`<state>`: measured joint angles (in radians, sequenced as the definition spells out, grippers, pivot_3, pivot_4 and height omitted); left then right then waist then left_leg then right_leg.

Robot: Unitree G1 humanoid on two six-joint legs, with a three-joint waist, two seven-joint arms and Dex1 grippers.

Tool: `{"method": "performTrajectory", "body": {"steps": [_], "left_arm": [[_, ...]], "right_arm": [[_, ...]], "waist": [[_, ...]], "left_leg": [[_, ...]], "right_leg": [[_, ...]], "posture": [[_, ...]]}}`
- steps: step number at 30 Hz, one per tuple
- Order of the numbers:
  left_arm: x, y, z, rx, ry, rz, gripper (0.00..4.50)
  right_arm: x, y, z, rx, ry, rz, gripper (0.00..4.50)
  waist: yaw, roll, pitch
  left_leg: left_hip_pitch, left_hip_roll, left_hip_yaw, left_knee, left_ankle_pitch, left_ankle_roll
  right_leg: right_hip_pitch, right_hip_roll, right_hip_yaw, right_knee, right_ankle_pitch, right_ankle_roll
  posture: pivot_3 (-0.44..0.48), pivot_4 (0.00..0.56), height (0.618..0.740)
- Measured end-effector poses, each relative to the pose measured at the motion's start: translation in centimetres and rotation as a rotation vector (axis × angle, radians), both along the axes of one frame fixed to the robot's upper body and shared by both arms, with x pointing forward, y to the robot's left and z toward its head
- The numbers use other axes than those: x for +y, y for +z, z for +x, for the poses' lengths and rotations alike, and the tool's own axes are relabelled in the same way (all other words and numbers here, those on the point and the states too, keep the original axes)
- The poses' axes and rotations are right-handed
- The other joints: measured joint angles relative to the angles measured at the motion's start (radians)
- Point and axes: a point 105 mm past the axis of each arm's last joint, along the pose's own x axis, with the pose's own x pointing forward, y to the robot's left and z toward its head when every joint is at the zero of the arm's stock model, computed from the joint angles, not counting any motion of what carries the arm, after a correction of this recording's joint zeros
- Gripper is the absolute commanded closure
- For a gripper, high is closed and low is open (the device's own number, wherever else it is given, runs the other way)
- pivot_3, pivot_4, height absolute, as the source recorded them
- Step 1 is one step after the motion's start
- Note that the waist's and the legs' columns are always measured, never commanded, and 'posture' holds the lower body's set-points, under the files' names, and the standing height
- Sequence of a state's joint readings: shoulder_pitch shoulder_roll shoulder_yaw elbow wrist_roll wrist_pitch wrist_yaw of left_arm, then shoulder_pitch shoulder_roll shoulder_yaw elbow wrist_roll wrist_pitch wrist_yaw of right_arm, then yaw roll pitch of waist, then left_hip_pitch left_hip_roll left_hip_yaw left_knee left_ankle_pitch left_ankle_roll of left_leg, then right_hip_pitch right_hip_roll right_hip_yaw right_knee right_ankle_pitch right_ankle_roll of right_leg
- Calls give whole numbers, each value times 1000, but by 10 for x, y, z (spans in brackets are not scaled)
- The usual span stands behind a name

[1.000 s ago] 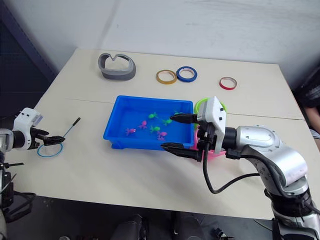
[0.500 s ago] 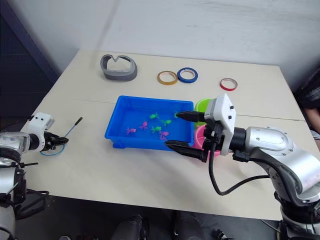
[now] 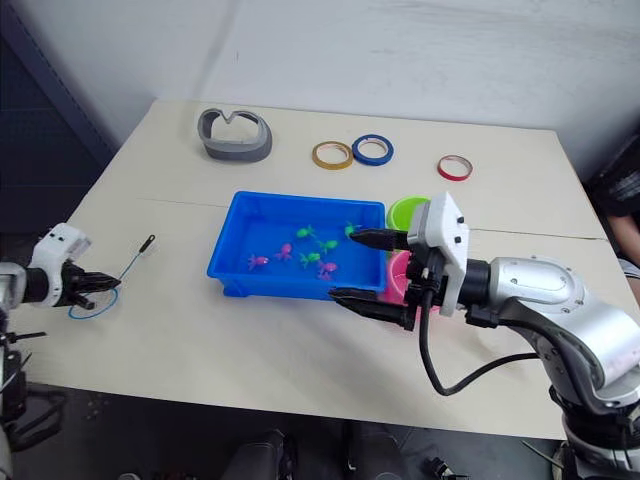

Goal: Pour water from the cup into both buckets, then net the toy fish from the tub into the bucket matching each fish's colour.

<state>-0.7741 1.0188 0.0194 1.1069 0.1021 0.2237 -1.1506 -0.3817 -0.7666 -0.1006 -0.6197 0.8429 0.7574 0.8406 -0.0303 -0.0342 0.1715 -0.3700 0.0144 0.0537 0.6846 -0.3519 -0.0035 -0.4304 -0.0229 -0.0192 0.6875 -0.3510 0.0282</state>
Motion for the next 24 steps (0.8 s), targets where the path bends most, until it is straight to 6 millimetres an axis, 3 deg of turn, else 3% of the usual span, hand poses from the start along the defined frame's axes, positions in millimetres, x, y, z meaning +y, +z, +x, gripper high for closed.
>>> {"method": "performTrajectory", "body": {"steps": [5, 9, 14, 17, 24], "left_arm": [[-14, -27, -36, 150, -147, 57, 4412], [-30, -30, -38, 150, -204, 99, 4412], [-37, -28, -37, 154, -191, 106, 2712], [-47, -31, -44, 199, -195, 65, 1395], [-53, -34, -43, 214, -200, 90, 1395]], "right_arm": [[4, -9, -4, -3, 54, -35, 0], [10, -20, -8, -10, 117, -71, 0], [10, -22, -9, -10, 146, -86, 0], [8, -22, -8, -16, 139, -90, 0], [7, -24, -6, -21, 116, -85, 0]], "waist": [[1, 0, 0], [4, 0, 0], [0, 0, 0], [-2, 0, 0], [2, 0, 0]], "left_leg": [[0, 0, -1, 0, 0, 1], [0, 0, -2, 0, -1, 2], [0, -1, -1, 0, -1, 4], [0, -1, -1, 0, -1, 3], [0, -1, -2, 0, -1, 3]], "right_leg": [[1, 0, 0, 0, 0, 0], [2, 0, 0, -1, 0, 0], [2, 0, 0, -2, 0, 0], [2, 0, 0, -1, 0, 0], [2, 0, 0, -1, 0, 0]], "posture": [[0, 150, 740], [0, 150, 740], [0, 150, 740], [0, 150, 740], [0, 150, 740]]}}
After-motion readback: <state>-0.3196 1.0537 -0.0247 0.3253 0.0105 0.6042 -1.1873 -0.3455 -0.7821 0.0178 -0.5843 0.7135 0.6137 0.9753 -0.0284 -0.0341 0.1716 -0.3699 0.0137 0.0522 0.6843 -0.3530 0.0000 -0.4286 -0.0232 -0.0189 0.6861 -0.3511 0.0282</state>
